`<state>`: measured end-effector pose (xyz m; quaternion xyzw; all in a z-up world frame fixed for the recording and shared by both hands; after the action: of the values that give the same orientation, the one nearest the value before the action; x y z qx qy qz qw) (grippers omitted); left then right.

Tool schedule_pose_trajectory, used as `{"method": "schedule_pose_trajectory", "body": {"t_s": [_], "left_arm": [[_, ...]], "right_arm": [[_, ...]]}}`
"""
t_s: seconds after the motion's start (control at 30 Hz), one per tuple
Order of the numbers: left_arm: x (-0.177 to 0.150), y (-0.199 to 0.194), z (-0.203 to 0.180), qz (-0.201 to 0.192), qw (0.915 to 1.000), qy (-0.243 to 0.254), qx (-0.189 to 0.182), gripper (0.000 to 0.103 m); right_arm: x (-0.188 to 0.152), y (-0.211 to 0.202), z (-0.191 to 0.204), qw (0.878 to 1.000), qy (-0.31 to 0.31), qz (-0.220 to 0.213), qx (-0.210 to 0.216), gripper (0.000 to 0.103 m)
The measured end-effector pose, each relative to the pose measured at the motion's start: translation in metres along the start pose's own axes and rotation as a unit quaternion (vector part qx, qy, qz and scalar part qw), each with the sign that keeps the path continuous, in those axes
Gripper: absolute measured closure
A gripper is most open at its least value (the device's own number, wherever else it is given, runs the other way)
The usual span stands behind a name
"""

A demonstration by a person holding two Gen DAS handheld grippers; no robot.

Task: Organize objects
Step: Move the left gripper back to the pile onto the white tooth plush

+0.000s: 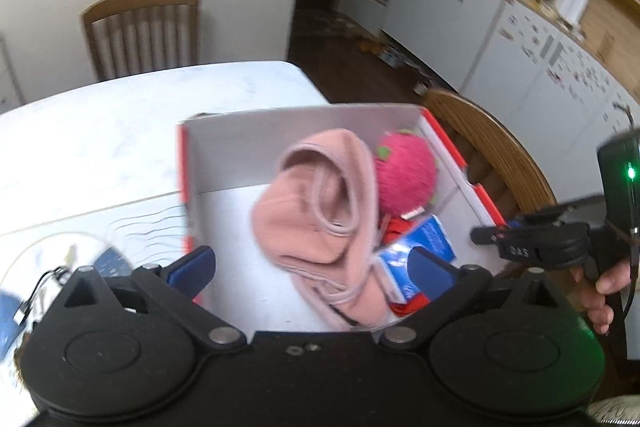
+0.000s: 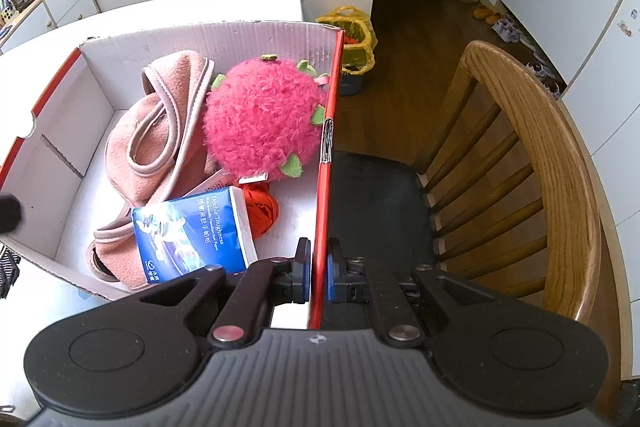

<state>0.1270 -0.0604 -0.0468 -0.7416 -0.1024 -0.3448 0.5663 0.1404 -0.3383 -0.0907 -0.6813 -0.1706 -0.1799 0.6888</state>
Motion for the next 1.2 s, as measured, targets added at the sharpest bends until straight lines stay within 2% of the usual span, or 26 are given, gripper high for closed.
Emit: {"method": "schedule_pose_trajectory", "body": {"t_s": [0.23,0.53,0.73,1.0,1.2], "left_arm": [[-0.009,-0.018,0.042,-0.012,0.9987,-0.039,0.032,0.001],[-0.027,-0.035,0.099,-0.024,0.9948,-0.046,0.088,0.001],[-0.050,-0.031,0.139,-0.009,0.9917,-0.050,0.118,0.001],[-0.086,-0.017,0.156,0.015,0.9939,-0.024,0.107,0.001],[-0.098,-0.003,0.146,0.004,0.9951,0.016,0.097,0.001]], "right_arm": [[0.001,0.001,0.003,1.000,0.002,0.002,-0.010,0.096],[0.002,0.001,0.007,1.000,0.003,0.003,-0.024,0.096],[0.002,0.001,0.011,0.999,0.004,0.005,-0.036,0.096],[0.003,0.002,0.018,0.998,0.006,0.008,-0.056,0.096],[0.004,0.003,0.023,0.997,0.007,0.012,-0.072,0.095]]}}
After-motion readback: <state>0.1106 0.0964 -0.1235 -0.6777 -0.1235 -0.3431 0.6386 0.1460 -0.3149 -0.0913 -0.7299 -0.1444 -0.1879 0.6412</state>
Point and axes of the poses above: each gripper's, at about its wrist camera, not at the fingertips, and y roughly the way its jaws point, z to its left, x to its top, the point moved 2 cm from there along y, roughly the way its jaws point, and after that the axes turned 3 degrees about y, right-handed, at the moved point
